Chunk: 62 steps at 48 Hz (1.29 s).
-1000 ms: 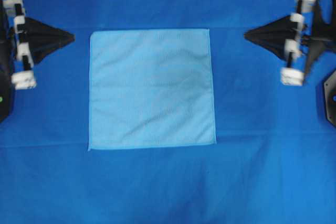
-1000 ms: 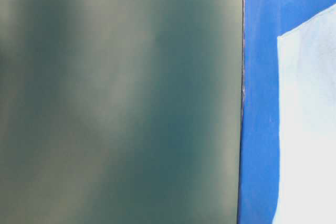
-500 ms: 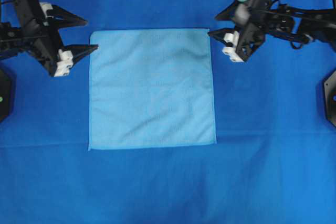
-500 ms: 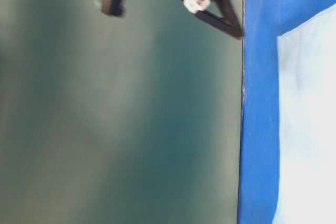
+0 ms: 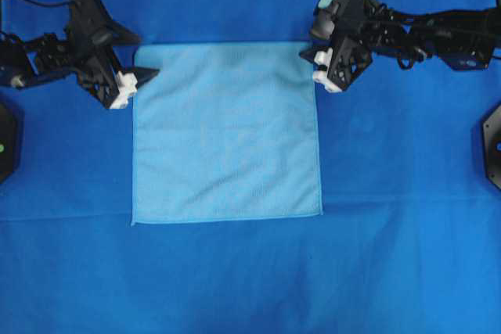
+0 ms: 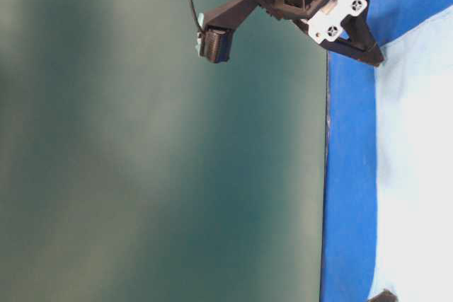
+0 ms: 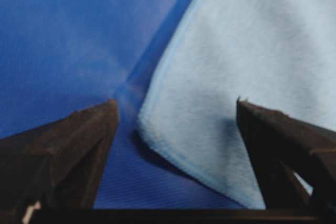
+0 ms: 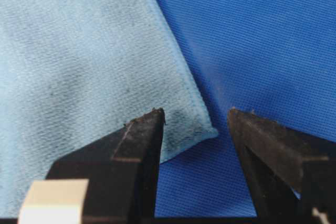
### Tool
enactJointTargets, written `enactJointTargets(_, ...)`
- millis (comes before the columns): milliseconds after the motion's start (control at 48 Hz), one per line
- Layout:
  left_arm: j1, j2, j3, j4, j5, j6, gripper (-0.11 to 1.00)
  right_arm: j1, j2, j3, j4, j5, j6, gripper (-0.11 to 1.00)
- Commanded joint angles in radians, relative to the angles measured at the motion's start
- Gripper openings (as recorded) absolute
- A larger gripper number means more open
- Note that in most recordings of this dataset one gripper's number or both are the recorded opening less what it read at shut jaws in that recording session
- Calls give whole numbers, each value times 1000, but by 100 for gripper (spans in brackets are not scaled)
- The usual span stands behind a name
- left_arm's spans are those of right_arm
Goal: Fold the light blue towel.
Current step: 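Move both grippers to the towel's two far corners and grasp them, then pull both held corners toward the near edge, folding the towel in half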
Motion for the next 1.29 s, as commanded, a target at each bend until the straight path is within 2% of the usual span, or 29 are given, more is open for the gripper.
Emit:
enactJointTargets(0,11,0,-12,-2,-9,-2,85,-8,-6,-8,-2,-21,2,55)
enactJointTargets(63,9,-2,-9,-2,-6,-2,80,-11,5,-6,-2,-25,2,50)
enactJointTargets(104,9,-3,-6,-2,-3,0,73,-12,9,-6,-2,-25,2,42)
enactJointTargets(188,6,-2,-3,0,5,0,53,-12,17,-3,-2,-26,2,19)
enactJointTargets(229,6,-2,-3,0,9,0,39,-12,17,0,-2,-26,2,9)
enactJointTargets(271,6,-2,-3,-2,18,2,27,-12,17,3,-2,-25,2,1)
enactJointTargets(333,6,0,-8,0,32,2,12,-14,15,6,-2,-25,2,1)
enactJointTargets(396,6,-2,-9,-2,40,2,1,-12,14,9,-2,-21,2,1)
enactJointTargets(625,6,-38,-12,0,44,14,1,-12,-9,11,-2,-23,3,1)
enactJointTargets(917,3,-163,-26,3,132,23,1,-12,-106,34,0,-17,3,1)
enactJointTargets(1271,-80,-190,-6,3,153,23,1,38,-137,44,0,11,11,0)
